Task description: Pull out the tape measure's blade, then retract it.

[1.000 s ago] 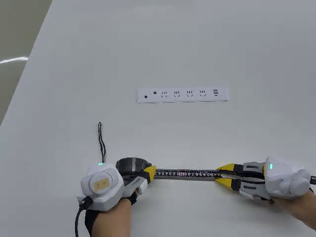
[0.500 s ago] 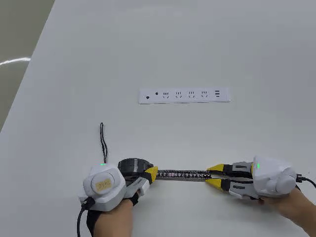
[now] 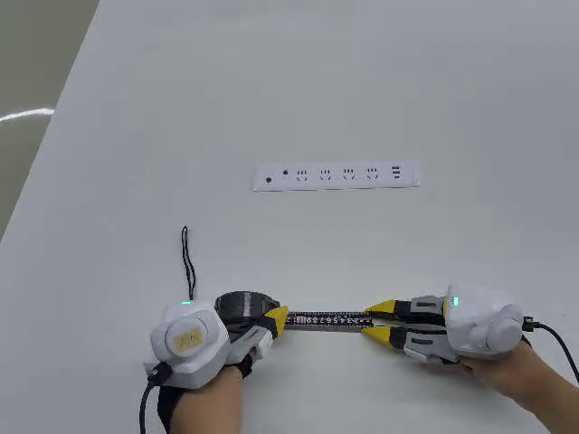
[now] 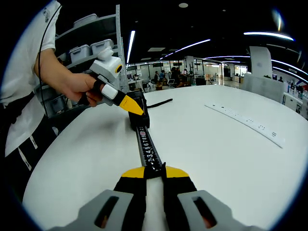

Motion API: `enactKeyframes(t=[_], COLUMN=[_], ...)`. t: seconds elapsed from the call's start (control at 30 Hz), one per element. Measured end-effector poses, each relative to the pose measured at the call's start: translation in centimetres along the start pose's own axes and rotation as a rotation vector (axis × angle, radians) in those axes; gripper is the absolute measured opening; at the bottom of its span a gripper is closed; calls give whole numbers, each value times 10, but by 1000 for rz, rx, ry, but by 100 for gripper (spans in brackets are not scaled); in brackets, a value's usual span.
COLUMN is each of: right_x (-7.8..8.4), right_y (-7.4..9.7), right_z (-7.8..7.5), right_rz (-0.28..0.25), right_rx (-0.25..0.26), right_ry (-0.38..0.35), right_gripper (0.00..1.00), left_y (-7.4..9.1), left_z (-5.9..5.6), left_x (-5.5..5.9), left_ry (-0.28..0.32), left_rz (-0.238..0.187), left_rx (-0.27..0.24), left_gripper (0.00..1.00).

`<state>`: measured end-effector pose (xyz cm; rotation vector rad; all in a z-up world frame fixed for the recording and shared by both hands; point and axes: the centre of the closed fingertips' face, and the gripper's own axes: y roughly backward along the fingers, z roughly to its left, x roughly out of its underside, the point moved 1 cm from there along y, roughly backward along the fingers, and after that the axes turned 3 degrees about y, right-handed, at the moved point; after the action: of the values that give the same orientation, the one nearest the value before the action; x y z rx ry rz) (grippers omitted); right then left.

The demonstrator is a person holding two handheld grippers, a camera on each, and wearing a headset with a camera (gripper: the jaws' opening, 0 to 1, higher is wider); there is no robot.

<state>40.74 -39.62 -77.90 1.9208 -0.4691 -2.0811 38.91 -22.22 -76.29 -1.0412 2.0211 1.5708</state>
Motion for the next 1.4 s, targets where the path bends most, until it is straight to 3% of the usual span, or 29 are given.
enactKeyframes(t=[1.4], right_x=[-25], right_y=[-62], right_z=[11], right_rz=[-18], right_rx=[-47], right_ry=[0], right_gripper=[11], left_y=[0], left_z=[0], left_x=[0], left_ry=[1], left_rz=[1], left_rx=[5], left_gripper=[63])
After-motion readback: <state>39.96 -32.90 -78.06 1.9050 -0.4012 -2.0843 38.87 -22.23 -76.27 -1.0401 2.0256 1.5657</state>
